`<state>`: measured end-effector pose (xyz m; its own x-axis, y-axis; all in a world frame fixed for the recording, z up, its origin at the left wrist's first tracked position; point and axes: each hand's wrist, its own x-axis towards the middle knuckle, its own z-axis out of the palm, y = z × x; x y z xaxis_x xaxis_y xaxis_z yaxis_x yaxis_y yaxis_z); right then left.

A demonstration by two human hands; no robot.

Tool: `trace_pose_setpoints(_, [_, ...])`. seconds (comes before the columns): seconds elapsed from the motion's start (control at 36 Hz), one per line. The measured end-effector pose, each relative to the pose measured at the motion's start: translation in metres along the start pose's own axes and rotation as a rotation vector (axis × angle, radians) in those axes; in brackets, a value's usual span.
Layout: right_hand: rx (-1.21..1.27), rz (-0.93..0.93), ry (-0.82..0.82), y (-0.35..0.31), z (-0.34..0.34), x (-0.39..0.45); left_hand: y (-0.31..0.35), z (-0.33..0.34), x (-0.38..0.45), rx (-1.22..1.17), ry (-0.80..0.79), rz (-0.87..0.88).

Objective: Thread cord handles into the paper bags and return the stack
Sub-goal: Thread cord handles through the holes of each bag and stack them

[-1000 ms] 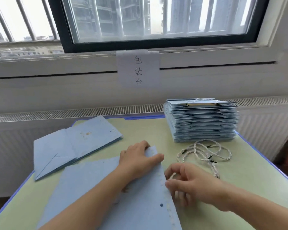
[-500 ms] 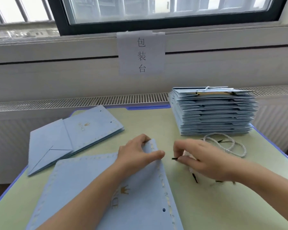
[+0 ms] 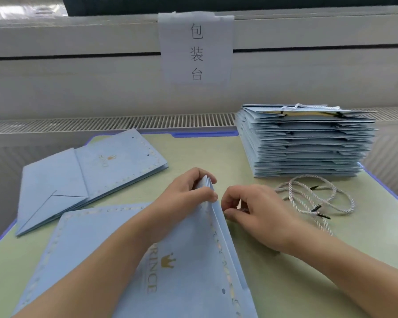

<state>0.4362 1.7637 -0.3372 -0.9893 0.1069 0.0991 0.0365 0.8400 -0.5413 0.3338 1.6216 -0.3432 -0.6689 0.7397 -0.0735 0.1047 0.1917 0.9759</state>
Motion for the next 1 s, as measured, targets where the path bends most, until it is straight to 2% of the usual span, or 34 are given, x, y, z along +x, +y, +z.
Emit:
trace_pose_setpoints(0.19, [0.197, -0.012, 0.04, 0.001, 0.015, 0.001, -0.001, -0.001, 0.001, -0.073, -0.022, 0.018])
trace_pose_setpoints(0.31, [0.216, -0.036, 0.028, 0.0, 0.018, 0.0, -0.001, -0.002, 0.001, -0.096, -0.027, 0.023])
trace_pose_setpoints(0.42, [0.33, 0.016, 0.029, 0.002, 0.017, 0.004, 0.0, -0.002, 0.0, -0.082, -0.034, 0.016])
trace_pose_setpoints(0.53, [0.46, 0.027, -0.037, -0.002, 0.016, 0.006, -0.001, -0.004, -0.002, -0.051, -0.087, 0.031])
trace_pose_setpoints(0.72, [0.572, -0.028, -0.022, -0.006, 0.019, 0.009, -0.001, -0.013, -0.003, -0.174, -0.186, 0.018])
trace_pose_setpoints(0.89, [0.733, 0.014, -0.008, -0.011, 0.019, 0.008, -0.002, -0.021, -0.001, -0.244, -0.264, -0.001])
trace_pose_setpoints(1.0, [0.845, 0.1, -0.073, -0.013, 0.014, 0.002, -0.001, -0.02, -0.002, -0.271, -0.261, -0.032])
